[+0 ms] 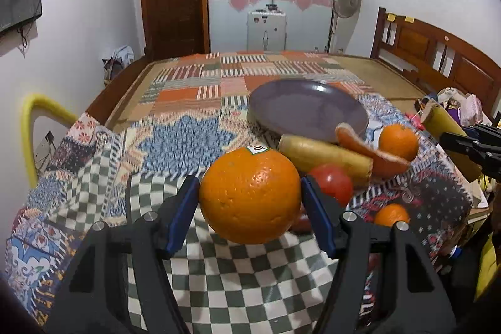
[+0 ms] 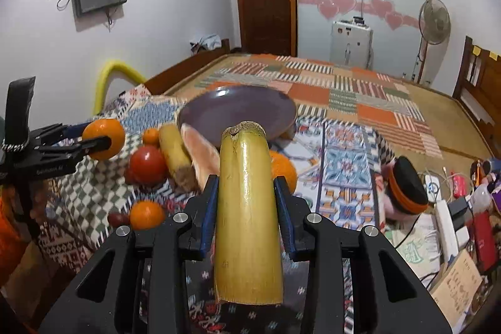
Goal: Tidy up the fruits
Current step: 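Lower the orange onto the purple plate with left while right sets the yellow cylinder there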
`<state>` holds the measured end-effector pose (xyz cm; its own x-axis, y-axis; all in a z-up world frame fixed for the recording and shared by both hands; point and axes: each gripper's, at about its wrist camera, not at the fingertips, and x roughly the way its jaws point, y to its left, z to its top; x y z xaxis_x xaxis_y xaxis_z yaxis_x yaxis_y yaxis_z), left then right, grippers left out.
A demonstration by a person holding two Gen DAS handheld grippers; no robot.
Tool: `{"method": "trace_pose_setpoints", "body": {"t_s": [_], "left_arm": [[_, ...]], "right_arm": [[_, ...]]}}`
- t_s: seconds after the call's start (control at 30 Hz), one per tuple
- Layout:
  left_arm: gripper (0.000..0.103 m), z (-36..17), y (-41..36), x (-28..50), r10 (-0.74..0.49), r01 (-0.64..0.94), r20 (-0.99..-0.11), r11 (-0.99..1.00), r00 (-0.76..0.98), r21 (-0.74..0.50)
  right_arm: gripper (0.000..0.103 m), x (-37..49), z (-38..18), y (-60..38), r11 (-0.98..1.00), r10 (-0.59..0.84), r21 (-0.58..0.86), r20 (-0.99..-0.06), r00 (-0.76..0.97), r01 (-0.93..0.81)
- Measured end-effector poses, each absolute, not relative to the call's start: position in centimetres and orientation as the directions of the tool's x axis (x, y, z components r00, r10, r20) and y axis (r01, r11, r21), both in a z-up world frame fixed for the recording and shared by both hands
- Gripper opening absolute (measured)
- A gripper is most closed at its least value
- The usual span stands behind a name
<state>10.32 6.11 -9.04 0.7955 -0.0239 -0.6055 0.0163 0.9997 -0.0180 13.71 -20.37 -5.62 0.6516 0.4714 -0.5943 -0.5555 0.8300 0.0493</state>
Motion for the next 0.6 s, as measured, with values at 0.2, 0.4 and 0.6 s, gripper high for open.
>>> {"method": "trace_pose_setpoints", "body": {"t_s": [0.2, 0.4, 0.6], "left_arm": [[0.066, -6.5, 5.5, 11.1, -0.033, 0.025, -0.554, 0.999, 0.832, -0.021], [0.066, -4.6, 5.2, 12.3, -0.036, 0.033, -0.514, 0.999, 0.857, -0.015], [0.066, -3.1, 4.6, 13.6, -0.037, 0.038, -0.483, 0.999, 0.875, -0.007]], "right_arm": [[0.032, 15.0, -3.6, -19.9, 0.836, 0.482, 0.048, -0.540, 0.690, -0.546], [0.032, 16.1, -2.2, -19.0, 0.836, 0.490, 0.035, -0.496, 0.717, -0.548], [0.032, 18.1, -1.8, -18.1, 0.838, 0.492, 0.038, -0.484, 0.724, -0.544]]}}
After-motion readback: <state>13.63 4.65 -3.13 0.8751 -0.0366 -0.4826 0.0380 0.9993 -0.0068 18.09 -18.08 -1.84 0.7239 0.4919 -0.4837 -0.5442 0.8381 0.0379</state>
